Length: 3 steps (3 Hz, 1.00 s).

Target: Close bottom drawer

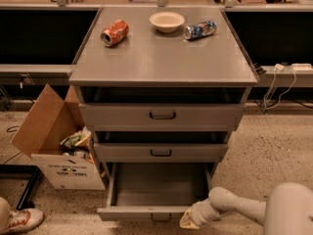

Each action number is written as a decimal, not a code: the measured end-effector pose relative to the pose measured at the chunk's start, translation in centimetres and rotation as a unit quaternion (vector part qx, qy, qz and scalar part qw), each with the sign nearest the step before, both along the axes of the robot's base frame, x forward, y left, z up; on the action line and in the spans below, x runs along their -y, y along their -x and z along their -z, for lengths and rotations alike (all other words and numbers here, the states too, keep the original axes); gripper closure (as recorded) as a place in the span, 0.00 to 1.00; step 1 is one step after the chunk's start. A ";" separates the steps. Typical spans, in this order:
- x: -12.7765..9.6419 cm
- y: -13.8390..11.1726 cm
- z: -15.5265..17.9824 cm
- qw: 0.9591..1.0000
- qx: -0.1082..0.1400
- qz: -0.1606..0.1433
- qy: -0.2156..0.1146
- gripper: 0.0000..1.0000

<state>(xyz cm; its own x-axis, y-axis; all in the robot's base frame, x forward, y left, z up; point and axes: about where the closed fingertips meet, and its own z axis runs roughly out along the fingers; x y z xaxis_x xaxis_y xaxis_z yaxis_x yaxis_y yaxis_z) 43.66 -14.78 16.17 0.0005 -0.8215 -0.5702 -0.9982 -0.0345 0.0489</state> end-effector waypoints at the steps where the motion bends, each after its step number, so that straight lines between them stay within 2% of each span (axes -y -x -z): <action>1: 0.0 0.0 0.0 1.000 0.000 0.000 0.000 0.04; 3: -0.1 0.0 0.0 1.000 0.002 0.001 0.000 0.00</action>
Offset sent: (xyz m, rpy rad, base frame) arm 0.0000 0.0000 0.0000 0.0000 0.0000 0.0000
